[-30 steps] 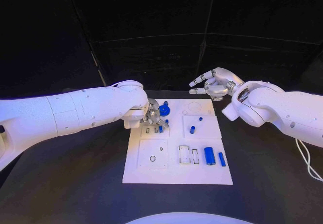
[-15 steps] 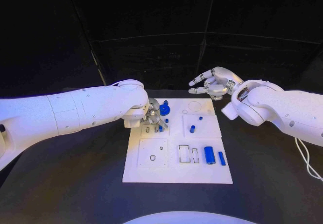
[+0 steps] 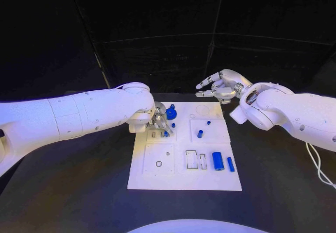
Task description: Assemble the parts on the task board
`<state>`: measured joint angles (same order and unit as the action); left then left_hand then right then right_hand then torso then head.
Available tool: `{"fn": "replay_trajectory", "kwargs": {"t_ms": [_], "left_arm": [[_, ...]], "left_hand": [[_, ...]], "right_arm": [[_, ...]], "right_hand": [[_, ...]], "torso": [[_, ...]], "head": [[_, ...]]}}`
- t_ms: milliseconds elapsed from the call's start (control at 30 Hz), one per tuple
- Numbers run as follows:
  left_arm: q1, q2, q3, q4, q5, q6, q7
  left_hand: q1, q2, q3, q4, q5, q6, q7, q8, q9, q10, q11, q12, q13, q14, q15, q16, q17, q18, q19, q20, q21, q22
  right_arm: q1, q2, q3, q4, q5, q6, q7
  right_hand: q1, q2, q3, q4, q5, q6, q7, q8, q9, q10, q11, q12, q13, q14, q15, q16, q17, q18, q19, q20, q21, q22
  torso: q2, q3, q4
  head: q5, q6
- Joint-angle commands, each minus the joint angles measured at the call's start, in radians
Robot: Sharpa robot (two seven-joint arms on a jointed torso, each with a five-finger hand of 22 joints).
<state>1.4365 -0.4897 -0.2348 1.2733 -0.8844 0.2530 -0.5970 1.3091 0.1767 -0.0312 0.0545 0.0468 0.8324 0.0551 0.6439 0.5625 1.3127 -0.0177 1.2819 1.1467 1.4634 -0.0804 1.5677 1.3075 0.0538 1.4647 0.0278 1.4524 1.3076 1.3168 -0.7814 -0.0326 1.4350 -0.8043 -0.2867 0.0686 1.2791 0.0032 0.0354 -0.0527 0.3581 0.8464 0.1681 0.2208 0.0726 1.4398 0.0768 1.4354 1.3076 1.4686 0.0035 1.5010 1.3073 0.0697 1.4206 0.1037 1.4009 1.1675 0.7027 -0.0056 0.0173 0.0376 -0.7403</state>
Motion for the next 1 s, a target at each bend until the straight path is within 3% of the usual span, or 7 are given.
{"fn": "replay_trajectory", "kwargs": {"t_ms": [33,267,467,500,633,700,1000], "left_arm": [[-0.001,-0.005,-0.002,0.003,0.002,-0.006,-0.003],[-0.002,-0.029,-0.002,0.021,0.029,-0.05,-0.001],[-0.002,-0.072,-0.001,0.056,0.069,-0.118,0.002],[-0.002,-0.08,-0.001,0.063,0.075,-0.134,0.005],[-0.002,-0.111,-0.002,0.094,0.102,-0.191,0.013],[-0.002,-0.126,-0.002,0.112,0.11,-0.215,0.017],[-0.015,-0.171,-0.002,0.171,0.089,-0.308,0.037]], "left_hand": [[0.024,0.012,0.038,-0.018,0.003,-0.003,-0.007,0.001,0.005,-0.001,-0.007,-0.005,-0.002,0.107,-0.009,0.003,0.263,-0.01,0.042,-0.01,-0.006,0.042],[-0.015,-0.018,0.178,-0.058,0.003,-0.004,-0.008,0.005,0.026,-0.002,-0.01,-0.016,-0.011,0.107,-0.009,0.003,0.263,-0.009,0.041,-0.011,-0.01,0.038],[-0.06,-0.054,0.323,-0.09,0.002,-0.008,-0.009,0.018,0.053,0.002,-0.01,-0.017,-0.009,0.107,-0.011,0.003,0.263,-0.009,0.042,-0.012,-0.012,0.037],[-0.112,-0.09,0.418,-0.099,-0.002,-0.014,-0.008,0.026,0.072,0.004,-0.009,-0.02,-0.013,0.107,-0.009,0.003,0.263,-0.008,0.041,-0.012,-0.015,0.034],[-0.13,-0.099,0.464,-0.102,0.002,-0.01,-0.01,0.034,0.083,0.001,-0.01,-0.025,-0.019,0.107,-0.011,0.003,0.263,-0.006,0.039,-0.011,-0.021,0.026],[-0.188,-0.136,0.57,-0.103,0.002,-0.016,-0.01,0.048,0.11,0.004,-0.01,-0.026,-0.02,0.107,-0.011,0.003,0.263,-0.006,0.039,-0.013,-0.024,0.024],[-0.218,-0.158,0.643,-0.11,0.002,-0.016,-0.012,0.061,0.132,0.007,-0.012,-0.027,-0.022,0.107,-0.012,0.003,0.263,-0.006,0.04,-0.014,-0.025,0.024]], "right_arm": [[0.002,0.001,0.001,-0.002,-0.003,0.009,0.003],[0.002,0.003,0.001,-0.006,-0.005,0.011,0.002],[0.002,0.003,0.001,-0.014,-0.005,0.013,0.0],[0.002,0.003,0.001,-0.015,-0.005,0.013,0.0],[0.002,0.003,0.001,-0.022,-0.005,0.015,0.0],[0.002,0.004,0.001,-0.025,-0.005,0.016,0.0],[0.002,0.005,0.001,-0.032,-0.009,0.02,-0.001]], "right_hand": [[-0.002,0.008,-0.006,-0.002,0.003,-0.001,-0.002,0.004,-0.001,-0.003,0.0,-0.004,0.087,0.068,-0.008,-0.007,0.11,0.006,0.0,-0.005,-0.005,-0.001],[-0.002,0.008,-0.006,-0.002,0.003,-0.001,-0.002,0.004,-0.001,-0.003,0.0,-0.004,0.087,0.068,-0.008,-0.007,0.11,0.006,0.0,-0.005,-0.005,-0.001],[-0.002,0.008,-0.006,-0.002,0.005,-0.002,-0.002,0.005,-0.002,-0.004,0.0,-0.004,0.086,0.068,-0.008,-0.007,0.11,0.006,0.0,-0.005,-0.005,-0.001],[-0.002,0.008,-0.006,-0.002,0.005,-0.002,-0.002,0.005,-0.002,-0.004,0.0,-0.004,0.086,0.068,-0.008,-0.007,0.11,0.006,0.0,-0.005,-0.005,-0.001],[-0.003,0.008,-0.006,-0.002,0.005,-0.002,-0.002,0.005,-0.002,-0.004,0.0,-0.004,0.086,0.068,-0.008,-0.007,0.11,0.006,0.0,-0.005,-0.005,-0.002],[-0.003,0.008,-0.006,-0.002,0.005,-0.002,-0.002,0.005,-0.002,-0.004,0.0,-0.004,0.086,0.068,-0.008,-0.007,0.11,0.006,0.0,-0.005,-0.005,-0.002],[-0.004,0.008,-0.007,-0.001,0.006,-0.003,-0.002,0.005,-0.002,-0.004,0.0,-0.005,0.086,0.068,-0.008,-0.007,0.11,0.006,0.0,-0.005,-0.006,-0.002]], "torso": [[0.0,0.0002,0.0],[0.0,-0.0003,0.0007],[-0.001,0.0007,0.0019],[-0.001,0.0007,0.0022],[-0.001,0.0004,0.0038],[0.0,0.0,0.0039],[-0.001,0.0015,0.0079]], "head": [[0.002,-0.001],[0.001,-0.002],[0.001,-0.003],[0.001,-0.003],[0.001,-0.003],[0.003,-0.002],[0.005,-0.006]]}}
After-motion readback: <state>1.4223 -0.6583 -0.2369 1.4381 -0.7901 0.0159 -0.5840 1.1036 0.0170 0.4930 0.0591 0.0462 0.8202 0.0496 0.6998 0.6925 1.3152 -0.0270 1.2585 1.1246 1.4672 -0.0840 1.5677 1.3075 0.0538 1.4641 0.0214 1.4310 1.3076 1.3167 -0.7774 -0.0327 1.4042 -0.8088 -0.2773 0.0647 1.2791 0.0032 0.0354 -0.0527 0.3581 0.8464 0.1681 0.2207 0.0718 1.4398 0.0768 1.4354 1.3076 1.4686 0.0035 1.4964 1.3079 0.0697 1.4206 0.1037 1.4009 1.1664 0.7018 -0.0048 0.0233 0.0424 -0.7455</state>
